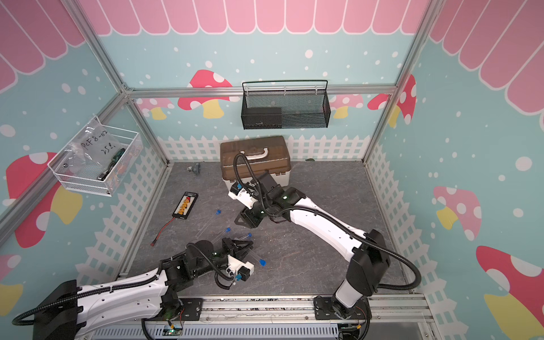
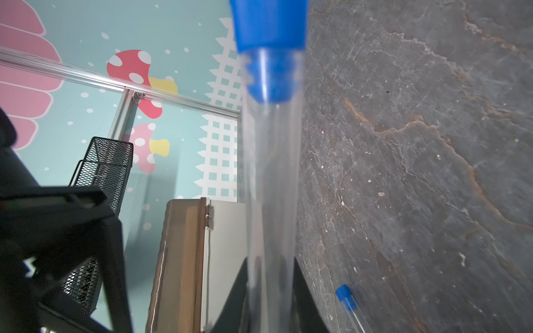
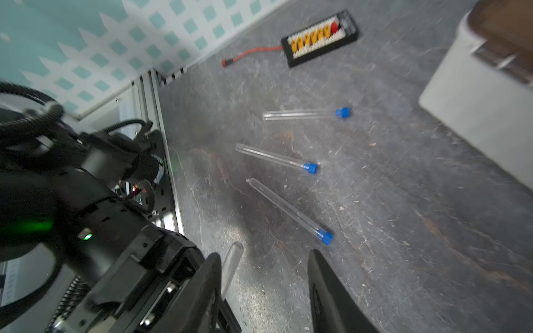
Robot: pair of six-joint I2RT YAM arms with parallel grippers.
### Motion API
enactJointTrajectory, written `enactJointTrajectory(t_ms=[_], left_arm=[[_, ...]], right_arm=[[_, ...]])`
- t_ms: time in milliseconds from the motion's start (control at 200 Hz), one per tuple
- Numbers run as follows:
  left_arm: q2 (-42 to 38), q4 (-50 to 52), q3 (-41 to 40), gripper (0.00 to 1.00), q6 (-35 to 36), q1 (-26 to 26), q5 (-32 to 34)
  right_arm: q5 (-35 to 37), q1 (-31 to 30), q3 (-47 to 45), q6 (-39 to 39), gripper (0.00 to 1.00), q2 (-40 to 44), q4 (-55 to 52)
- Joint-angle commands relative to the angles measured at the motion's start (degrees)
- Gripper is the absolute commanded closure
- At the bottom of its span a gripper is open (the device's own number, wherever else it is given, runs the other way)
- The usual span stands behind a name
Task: Insert stoppers into test tubes
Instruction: Insert the stopper into the test tube.
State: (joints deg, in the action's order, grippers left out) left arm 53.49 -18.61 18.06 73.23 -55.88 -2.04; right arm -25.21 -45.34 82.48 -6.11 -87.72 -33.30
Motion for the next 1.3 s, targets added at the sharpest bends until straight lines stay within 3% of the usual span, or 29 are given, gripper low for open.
enactJointTrajectory(t_ms=[0,110,215,370,475,740,1106,1296], left_arm=[[0.7,-3.6,0.6,1.0,-2.7,0.8,-3.0],[2.1,-3.4,2.5,1.0,-11.4,2.4,-3.7],[3.8,0.2,7.5,1.0,-27.0,4.4,-3.9],[5.4,-0.6,11.4,1.0,-53.5,8.2,-9.4],[5.8,-8.5,9.0,1.0,-63.0,8.3,-9.8],[5.3,-13.2,7.2,1.0,-66.0,8.2,-8.2],[5.0,-13.2,6.9,1.0,-65.9,8.3,-7.7],[4.7,-15.3,6.1,1.0,-66.9,8.3,-7.6]], right_arm=[[3.5,1.8,-3.6,-4.1,0.49,8.4,5.2],[7.5,4.4,-8.9,-11.2,0.51,15.9,4.4],[9.6,8.0,-15.0,-23.3,0.57,22.7,4.4],[-2.3,15.2,-21.2,-38.6,0.61,28.4,7.7],[-9.5,15.5,-25.0,-49.3,0.57,29.7,16.3],[-19.8,15.3,-27.4,-65.7,0.49,26.5,35.4],[-22.5,11.2,-24.5,-65.4,0.5,22.6,36.8],[-22.5,11.0,-26.3,-66.4,0.58,22.1,37.9]])
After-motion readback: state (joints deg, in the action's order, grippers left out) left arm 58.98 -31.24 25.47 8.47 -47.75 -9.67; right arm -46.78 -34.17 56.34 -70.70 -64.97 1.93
